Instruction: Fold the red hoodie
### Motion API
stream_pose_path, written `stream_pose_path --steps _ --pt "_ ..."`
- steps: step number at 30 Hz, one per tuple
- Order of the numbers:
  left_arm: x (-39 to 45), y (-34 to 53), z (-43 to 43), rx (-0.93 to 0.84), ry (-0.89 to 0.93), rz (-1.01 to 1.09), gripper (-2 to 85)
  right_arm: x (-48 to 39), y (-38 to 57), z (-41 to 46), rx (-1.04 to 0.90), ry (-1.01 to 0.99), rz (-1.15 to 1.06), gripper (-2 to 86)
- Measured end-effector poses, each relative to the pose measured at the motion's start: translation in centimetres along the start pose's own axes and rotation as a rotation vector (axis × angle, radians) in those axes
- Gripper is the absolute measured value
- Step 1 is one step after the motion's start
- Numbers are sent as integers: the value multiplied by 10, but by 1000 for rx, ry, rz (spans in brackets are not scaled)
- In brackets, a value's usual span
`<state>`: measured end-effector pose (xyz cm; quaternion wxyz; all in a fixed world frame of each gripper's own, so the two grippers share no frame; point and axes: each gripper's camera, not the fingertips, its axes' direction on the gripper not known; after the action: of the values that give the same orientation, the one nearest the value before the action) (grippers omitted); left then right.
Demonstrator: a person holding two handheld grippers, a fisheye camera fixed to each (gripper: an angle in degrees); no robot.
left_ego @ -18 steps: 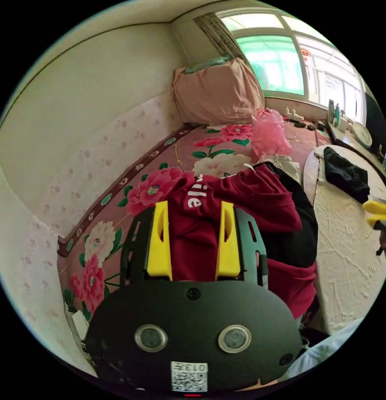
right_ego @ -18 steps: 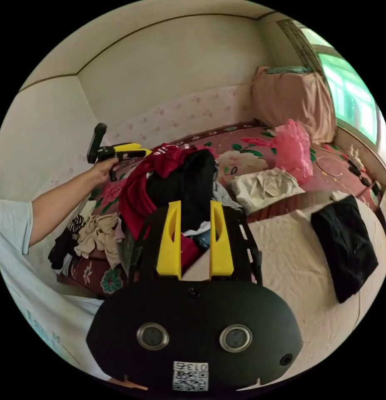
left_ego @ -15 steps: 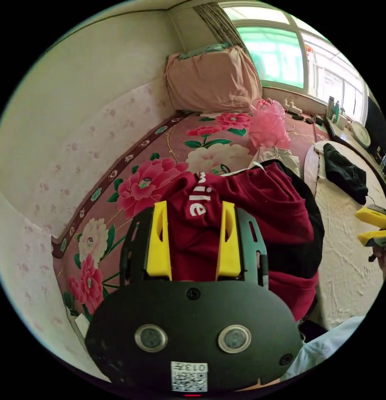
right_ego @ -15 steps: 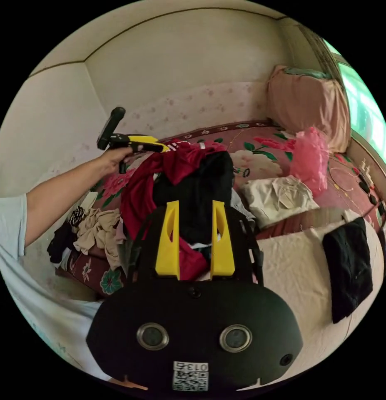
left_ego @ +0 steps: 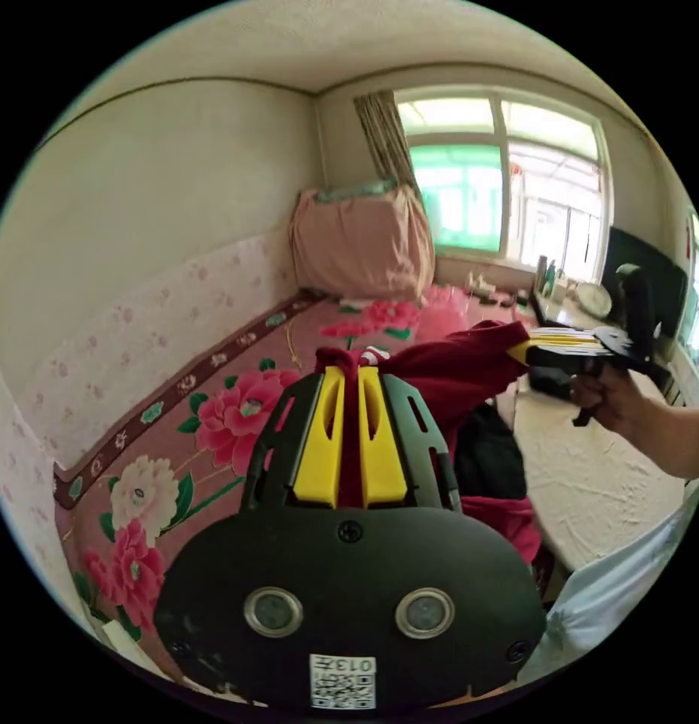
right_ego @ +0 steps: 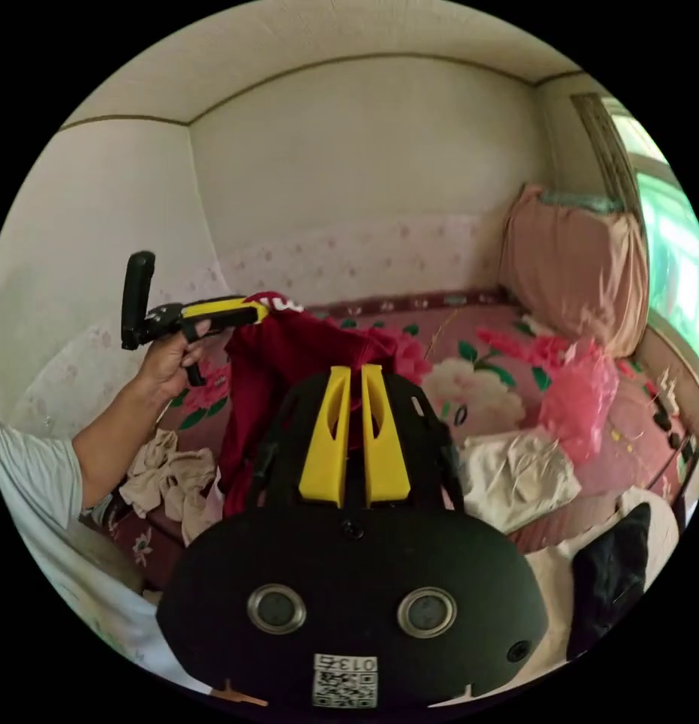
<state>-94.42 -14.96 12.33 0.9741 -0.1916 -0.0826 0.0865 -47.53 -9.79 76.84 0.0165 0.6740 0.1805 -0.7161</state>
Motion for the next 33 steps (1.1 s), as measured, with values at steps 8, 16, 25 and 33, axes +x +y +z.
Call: stream_pose_path --steps 8,16,25,33 --pt "95 -56 -235 616 65 286 18 -71 -77 -272 508 286 -249 27" --pt "224 -120 -291 740 503 467 18 -106 -61 -502 677 667 -303 18" --pt "427 -183 -309 842 929 660 18 -132 -43 -696 598 1175 -310 17" --pt "566 -172 -252 681 1259 783 21 -105 17 -749 427 1207 -165 19"
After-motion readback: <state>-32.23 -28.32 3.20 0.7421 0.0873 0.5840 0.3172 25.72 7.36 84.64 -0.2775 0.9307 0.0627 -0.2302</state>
